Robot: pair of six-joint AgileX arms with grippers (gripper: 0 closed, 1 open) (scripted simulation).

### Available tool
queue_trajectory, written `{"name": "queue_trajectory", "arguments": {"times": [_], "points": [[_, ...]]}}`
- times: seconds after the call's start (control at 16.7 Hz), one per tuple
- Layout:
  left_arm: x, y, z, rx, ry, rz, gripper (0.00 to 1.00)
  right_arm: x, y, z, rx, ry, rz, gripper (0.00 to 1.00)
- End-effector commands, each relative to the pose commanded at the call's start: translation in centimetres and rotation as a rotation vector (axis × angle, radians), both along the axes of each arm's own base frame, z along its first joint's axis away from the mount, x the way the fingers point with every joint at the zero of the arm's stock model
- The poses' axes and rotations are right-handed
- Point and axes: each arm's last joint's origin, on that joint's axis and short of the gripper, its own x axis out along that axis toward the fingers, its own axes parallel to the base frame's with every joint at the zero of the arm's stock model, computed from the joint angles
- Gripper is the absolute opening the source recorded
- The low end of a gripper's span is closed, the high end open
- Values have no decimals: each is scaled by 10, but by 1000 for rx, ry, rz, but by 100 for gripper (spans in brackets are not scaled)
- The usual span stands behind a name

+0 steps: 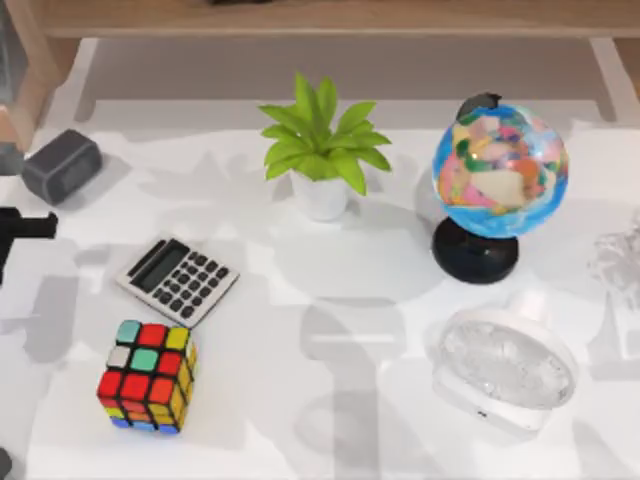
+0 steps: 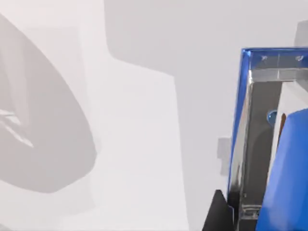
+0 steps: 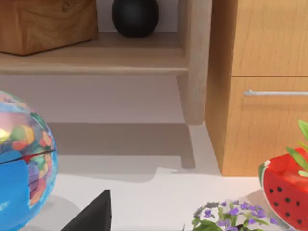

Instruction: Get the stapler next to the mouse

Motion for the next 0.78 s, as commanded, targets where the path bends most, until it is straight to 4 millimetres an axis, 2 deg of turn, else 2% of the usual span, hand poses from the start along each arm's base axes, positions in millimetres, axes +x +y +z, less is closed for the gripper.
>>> {"name": "queue_trajectory", "arguments": {"times": [0.78], "points": [[8, -1, 2, 1, -84, -12, 0, 0, 0, 0, 0, 0, 0, 100]]}}
